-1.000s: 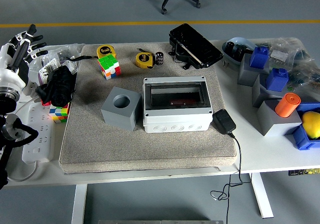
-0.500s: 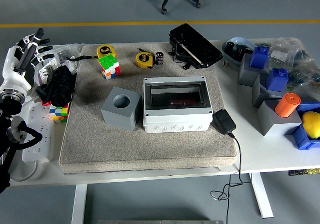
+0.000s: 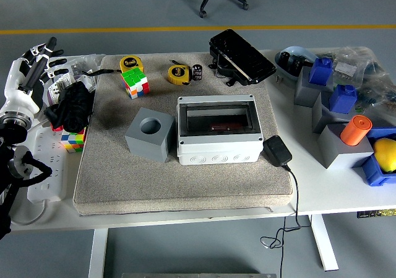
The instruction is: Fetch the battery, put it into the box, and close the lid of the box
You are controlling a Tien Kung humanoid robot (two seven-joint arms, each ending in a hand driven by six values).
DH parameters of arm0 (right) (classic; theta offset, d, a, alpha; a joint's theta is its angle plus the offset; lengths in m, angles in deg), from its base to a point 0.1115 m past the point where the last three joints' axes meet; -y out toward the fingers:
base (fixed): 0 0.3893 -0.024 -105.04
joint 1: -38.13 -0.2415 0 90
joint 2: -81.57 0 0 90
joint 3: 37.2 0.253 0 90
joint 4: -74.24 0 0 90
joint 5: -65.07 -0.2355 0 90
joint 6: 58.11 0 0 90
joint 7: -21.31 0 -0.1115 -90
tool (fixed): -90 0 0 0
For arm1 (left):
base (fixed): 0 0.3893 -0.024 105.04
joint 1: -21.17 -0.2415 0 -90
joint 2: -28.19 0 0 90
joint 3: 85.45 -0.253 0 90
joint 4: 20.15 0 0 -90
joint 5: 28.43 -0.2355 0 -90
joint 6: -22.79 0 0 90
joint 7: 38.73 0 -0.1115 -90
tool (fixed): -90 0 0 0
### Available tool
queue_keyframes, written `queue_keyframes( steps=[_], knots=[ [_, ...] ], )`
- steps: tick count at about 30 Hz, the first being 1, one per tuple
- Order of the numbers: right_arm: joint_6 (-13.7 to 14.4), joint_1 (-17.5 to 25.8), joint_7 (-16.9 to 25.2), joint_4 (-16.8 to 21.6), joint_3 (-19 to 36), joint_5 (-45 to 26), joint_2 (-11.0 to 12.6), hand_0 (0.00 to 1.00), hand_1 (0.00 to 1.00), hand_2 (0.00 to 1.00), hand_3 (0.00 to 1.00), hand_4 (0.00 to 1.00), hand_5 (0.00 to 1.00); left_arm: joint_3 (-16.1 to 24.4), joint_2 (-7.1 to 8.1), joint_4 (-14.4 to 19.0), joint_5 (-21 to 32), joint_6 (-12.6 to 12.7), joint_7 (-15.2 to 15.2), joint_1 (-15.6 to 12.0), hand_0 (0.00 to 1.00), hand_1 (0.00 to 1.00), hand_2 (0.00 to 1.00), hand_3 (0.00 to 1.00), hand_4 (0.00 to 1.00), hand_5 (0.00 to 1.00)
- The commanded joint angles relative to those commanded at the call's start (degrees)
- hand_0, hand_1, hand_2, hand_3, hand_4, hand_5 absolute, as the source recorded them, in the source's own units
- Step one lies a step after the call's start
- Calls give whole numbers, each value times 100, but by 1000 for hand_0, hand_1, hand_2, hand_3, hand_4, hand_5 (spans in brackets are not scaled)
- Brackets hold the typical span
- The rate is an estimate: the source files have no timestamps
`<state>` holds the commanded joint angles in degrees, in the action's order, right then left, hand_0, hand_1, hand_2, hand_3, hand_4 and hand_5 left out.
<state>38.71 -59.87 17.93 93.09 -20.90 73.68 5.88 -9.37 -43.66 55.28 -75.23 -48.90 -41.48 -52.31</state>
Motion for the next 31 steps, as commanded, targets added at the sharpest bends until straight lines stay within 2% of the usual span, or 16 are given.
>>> queue_keyframes(
  steps=[20,31],
  knots=[
    [-15,-11,-10,10,-303,-53,58,579,643,668,584,943,486,-40,40,22,22,30,-12,-36,443,564,597,619,998,535],
    [-2,-67,-1,9,-125,-40,42,576,643,668,584,943,485,-31,25,52,23,45,-26,71,442,564,597,618,998,534]
  ],
)
